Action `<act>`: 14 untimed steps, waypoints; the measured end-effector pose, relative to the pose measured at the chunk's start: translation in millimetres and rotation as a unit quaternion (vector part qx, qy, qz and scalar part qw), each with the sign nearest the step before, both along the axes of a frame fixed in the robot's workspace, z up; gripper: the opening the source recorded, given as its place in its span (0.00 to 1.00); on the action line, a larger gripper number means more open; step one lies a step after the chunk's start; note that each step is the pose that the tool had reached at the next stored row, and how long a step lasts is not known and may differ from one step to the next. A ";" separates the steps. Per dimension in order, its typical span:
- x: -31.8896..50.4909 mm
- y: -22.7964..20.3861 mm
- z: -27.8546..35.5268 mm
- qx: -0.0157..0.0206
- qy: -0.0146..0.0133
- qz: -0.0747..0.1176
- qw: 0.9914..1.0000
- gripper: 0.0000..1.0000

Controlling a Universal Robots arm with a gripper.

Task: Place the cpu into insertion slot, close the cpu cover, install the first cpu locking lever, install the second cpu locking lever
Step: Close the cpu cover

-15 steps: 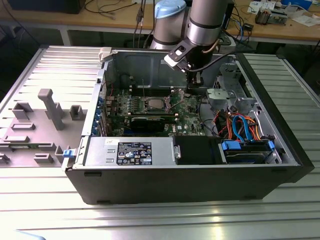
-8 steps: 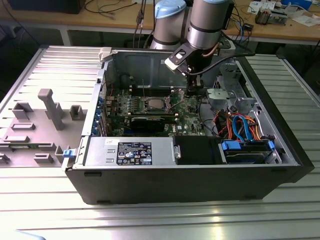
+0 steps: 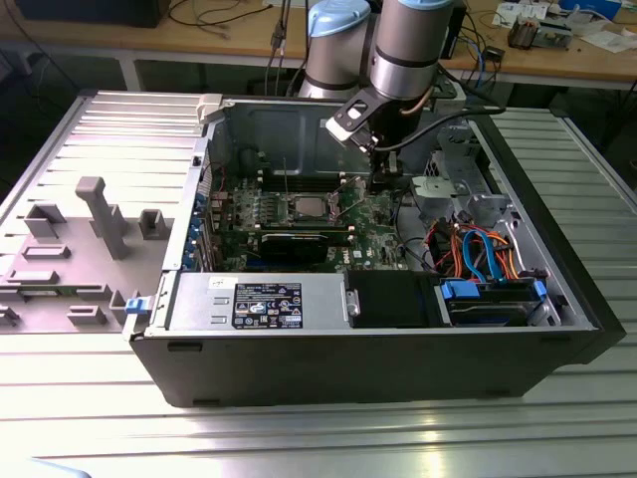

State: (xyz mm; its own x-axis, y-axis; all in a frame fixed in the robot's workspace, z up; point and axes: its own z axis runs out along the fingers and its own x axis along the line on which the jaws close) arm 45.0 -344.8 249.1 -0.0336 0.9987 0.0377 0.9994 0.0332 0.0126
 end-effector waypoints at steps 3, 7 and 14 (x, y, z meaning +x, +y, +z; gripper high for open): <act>0.0 0.1 0.0 0.000 0.000 0.000 1.000 0.11; -0.2 0.1 0.0 0.000 0.000 0.000 1.000 0.11; -1.3 0.0 0.0 0.000 0.000 0.000 1.000 0.11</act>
State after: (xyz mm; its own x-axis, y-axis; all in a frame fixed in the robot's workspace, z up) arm 43.7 -344.7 249.1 -0.0336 0.9987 0.0378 0.9994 0.0331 0.0126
